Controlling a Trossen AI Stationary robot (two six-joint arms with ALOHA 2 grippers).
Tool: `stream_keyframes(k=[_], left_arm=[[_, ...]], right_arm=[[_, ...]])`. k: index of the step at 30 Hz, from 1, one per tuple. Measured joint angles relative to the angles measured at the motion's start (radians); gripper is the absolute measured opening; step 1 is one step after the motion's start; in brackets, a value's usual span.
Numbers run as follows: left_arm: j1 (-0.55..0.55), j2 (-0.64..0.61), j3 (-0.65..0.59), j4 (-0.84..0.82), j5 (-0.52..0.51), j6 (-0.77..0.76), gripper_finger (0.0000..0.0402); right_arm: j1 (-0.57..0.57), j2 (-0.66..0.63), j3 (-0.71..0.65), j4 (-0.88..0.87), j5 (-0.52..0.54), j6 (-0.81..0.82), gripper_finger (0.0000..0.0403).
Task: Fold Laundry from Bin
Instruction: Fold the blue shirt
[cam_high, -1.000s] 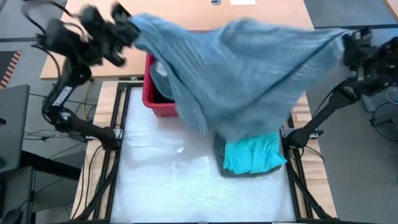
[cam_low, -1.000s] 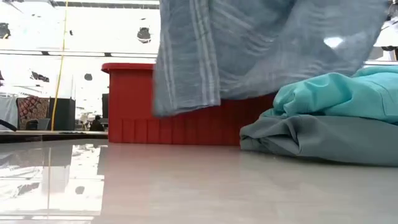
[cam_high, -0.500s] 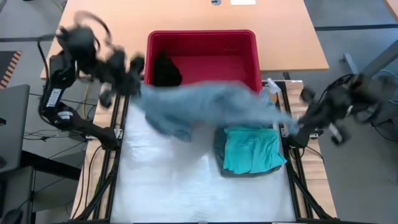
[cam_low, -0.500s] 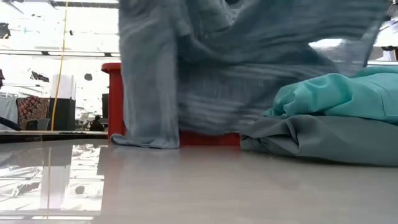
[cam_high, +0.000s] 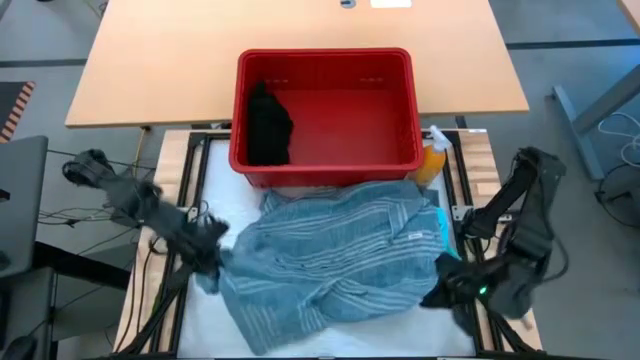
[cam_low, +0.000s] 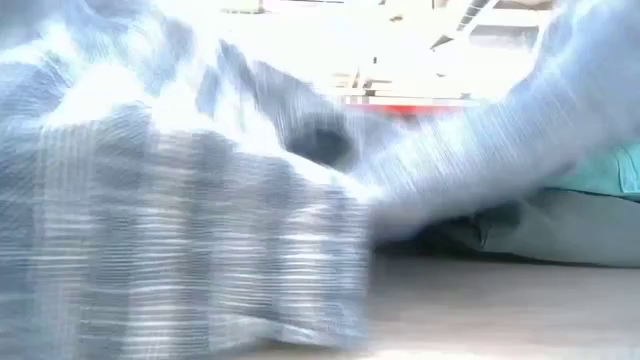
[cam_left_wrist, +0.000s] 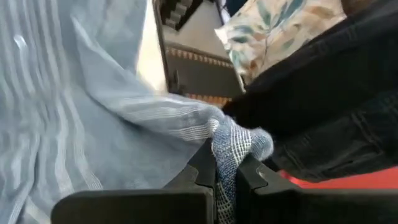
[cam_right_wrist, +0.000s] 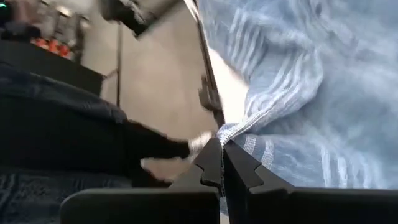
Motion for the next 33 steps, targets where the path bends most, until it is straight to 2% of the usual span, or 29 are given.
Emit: stream_keyframes(k=[3, 6, 11, 16, 20, 25, 33], left_arm=[[-0.108, -0.103, -0.231, 0.183, -0.056, -0.187, 0.0000], [-0.215, -0.210, -0.395, 0.291, -0.119, -0.324, 0.0000], [-0.393, -0.402, -0.550, 0.213, -0.273, -0.521, 0.0000], [-0.533, -0.517, -0.656, 0.165, -0.363, -0.696, 0.0000], [-0.600, -0.529, -0.713, 0.195, -0.357, -0.795, 0.0000], [-0.628, -0.501, -0.740, 0.247, -0.372, -0.830, 0.0000], [-0.629, -0.379, -0.742, 0.346, -0.394, -0.826, 0.0000]], right_arm=[[0.000, 0.052, -0.001, -0.001, -0.048, 0.099, 0.0021], [0.006, 0.072, -0.001, -0.029, -0.101, 0.216, 0.0021], [0.041, 0.065, 0.000, -0.169, -0.186, 0.405, 0.0021], [0.089, 0.043, 0.000, -0.332, -0.391, 0.587, 0.0021], [0.153, 0.021, 0.000, -0.435, -0.550, 0.712, 0.0021], [0.209, -0.020, 0.000, -0.498, -0.538, 0.811, 0.0021], [0.209, -0.021, 0.000, -0.524, -0.538, 0.800, 0.0021]])
